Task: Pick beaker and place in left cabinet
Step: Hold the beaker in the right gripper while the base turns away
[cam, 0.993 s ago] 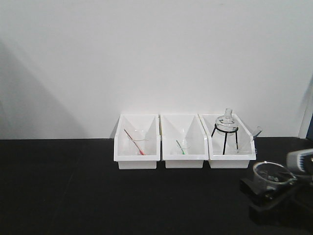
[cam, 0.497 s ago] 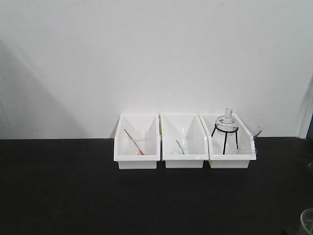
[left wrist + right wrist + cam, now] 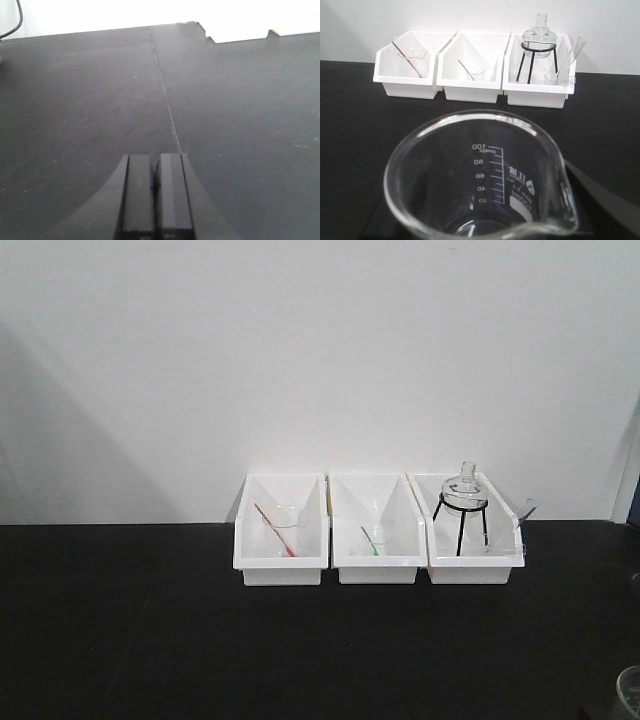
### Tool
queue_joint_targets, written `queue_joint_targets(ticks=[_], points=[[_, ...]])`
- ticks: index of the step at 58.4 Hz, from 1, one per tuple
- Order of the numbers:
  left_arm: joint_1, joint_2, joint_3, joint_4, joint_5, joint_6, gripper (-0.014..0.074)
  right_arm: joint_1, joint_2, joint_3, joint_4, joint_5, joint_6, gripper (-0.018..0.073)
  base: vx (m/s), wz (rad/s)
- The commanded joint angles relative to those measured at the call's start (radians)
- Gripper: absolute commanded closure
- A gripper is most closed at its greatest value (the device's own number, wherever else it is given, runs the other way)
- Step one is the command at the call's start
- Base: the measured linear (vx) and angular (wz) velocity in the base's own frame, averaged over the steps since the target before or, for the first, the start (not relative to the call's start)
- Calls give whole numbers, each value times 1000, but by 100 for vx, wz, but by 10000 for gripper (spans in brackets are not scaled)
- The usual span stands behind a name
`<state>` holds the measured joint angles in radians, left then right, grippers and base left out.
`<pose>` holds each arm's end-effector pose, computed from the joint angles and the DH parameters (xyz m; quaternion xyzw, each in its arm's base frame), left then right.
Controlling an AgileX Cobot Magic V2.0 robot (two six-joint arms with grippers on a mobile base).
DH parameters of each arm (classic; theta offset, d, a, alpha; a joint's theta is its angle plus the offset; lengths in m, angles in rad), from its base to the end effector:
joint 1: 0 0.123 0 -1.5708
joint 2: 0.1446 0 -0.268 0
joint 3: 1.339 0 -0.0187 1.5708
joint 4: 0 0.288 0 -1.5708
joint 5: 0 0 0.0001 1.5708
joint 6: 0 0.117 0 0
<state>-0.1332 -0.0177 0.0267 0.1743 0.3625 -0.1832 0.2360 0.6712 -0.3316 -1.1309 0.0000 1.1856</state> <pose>0.1318 -0.0104 0.1658 0.0267 0.7980 -0.0215 0.6016 0.2073 0.0498 0.2351 -0.0716 0.7872 0.0887 0.6060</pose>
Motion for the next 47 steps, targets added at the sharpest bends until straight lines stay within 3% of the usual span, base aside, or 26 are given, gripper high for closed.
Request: queue_joint_targets(ticks=[1,21,47], points=[[1,-11,-12,0,-75,-4,593,-6,-4,-32,-10,-26,-2,563,0,2],[1,-11,-12,0,-75,-4,593,-6,-4,-32,-10,-26,-2,563,-3,14],[1,-11,-12,0,-75,-4,593,-6,-4,-32,-10,-26,-2,563,-9,39]])
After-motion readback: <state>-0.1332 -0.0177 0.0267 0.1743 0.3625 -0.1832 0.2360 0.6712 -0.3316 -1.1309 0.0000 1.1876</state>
